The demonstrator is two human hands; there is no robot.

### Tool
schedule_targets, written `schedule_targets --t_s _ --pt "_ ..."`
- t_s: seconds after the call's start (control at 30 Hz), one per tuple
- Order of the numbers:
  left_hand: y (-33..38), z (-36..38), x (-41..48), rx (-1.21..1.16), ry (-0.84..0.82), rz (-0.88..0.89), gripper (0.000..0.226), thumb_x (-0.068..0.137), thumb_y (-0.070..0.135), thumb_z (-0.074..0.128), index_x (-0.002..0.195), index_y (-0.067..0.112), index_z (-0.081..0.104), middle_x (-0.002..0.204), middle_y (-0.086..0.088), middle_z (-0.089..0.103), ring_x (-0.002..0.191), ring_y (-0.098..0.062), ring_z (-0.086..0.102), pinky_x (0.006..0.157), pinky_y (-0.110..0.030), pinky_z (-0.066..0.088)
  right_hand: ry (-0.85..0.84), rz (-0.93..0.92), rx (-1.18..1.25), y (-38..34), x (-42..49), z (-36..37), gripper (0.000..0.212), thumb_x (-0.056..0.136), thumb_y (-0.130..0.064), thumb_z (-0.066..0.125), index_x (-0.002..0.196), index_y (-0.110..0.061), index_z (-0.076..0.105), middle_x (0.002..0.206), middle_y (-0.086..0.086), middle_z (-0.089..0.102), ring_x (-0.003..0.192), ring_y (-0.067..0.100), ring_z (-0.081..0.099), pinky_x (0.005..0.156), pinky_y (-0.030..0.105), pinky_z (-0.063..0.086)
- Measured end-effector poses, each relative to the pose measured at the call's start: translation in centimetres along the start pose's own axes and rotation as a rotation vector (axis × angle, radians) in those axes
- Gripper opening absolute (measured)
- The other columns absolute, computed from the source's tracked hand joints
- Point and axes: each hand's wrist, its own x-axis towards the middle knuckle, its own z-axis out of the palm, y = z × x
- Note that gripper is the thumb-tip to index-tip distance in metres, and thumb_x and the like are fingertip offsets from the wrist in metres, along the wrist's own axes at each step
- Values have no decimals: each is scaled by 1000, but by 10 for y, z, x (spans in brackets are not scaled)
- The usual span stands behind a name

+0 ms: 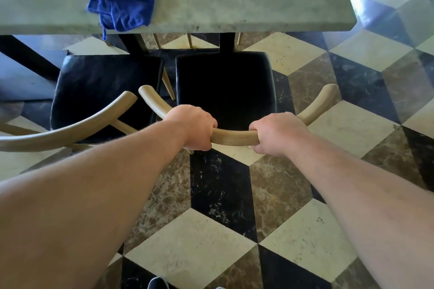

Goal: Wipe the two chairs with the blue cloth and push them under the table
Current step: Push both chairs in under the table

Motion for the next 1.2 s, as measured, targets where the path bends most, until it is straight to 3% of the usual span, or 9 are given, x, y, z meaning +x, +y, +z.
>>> schedule_targets --t_s 0.9,1.0,1.07,1.13,1.2 --pt "-2 -2 1 -12 -48 3 10 78 46 68 82 39 63 68 14 64 61 -6 60 52 -28 45 -45 16 1 0 6 4 17 75 -51 66 75 -40 53 61 -15 56 55 4 49 64 36 34" --pt "-2 -3 0 -11 -58 1 10 77 46 68 83 39 64 68 14 64 61 -6 61 50 -28 44 -104 24 16 -1 4 -4 16 75 -53 65 82 -41 59 65 -15 58 58 3 52 67 37 37" --pt "-3 -5 -1 -12 -58 7 10 77 46 67 83 39 64 67 14 63 60 -6 60 49 -27 43 -209 50 81 -5 3 -17 34 70 -61 61 100 -45 63 75 -17 63 68 6 59 73 39 43" --pt "-2 -7 -2 -7 -59 13 9 78 46 66 82 39 63 66 14 63 59 -6 60 49 -27 42 -327 74 169 -24 6 -32 74 65 -74 59 134 -49 51 101 -18 67 89 15 67 84 44 50" --pt "-1 -9 -1 38 -65 26 10 82 45 64 79 36 61 67 14 63 59 -8 60 48 -28 38 -325 57 263 -60 14 -39 94 63 -76 66 145 -38 41 110 -13 65 94 21 67 79 42 54"
